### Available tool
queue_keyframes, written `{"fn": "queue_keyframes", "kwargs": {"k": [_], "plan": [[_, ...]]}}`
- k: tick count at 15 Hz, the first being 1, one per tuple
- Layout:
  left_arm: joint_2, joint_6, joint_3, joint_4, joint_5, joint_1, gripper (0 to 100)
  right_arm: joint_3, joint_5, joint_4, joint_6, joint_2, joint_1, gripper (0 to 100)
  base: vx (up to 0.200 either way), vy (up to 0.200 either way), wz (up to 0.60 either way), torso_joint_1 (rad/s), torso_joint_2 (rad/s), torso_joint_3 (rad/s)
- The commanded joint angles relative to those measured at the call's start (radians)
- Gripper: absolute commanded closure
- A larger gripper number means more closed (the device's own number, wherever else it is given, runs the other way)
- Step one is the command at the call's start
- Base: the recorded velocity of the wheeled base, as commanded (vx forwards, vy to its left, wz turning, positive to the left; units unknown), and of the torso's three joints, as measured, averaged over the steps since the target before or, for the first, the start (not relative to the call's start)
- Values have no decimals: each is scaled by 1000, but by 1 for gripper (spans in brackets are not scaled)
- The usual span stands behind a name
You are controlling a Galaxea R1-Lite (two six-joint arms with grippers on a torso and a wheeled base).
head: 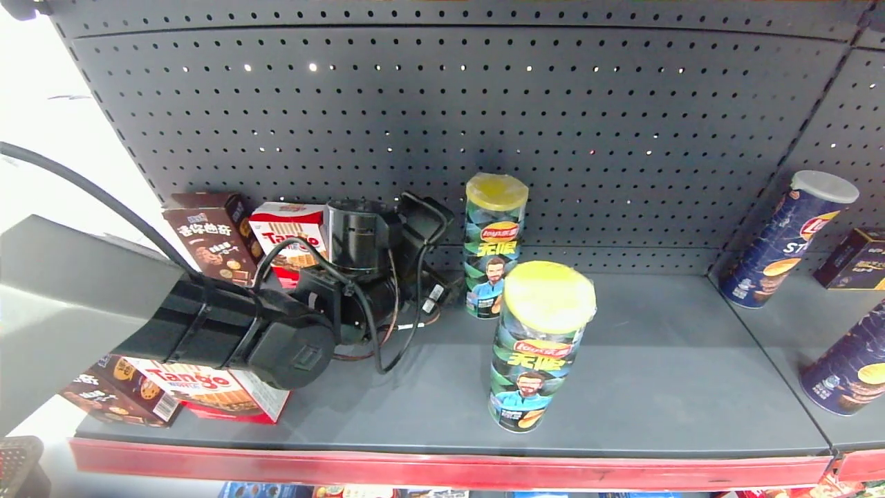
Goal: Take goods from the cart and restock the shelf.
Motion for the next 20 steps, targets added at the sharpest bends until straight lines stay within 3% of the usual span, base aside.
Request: {"fn": "queue_keyframes", "kwargs": {"k": [1, 20], "plan": [[11, 1, -9, 0, 0, -2, 0, 0, 0, 0, 0, 2, 0, 0, 0, 0, 0, 0, 0, 0], [59, 0, -55, 1, 0, -2, 0, 0, 0, 0, 0, 2, 0, 0, 0, 0, 0, 0, 0, 0]]}}
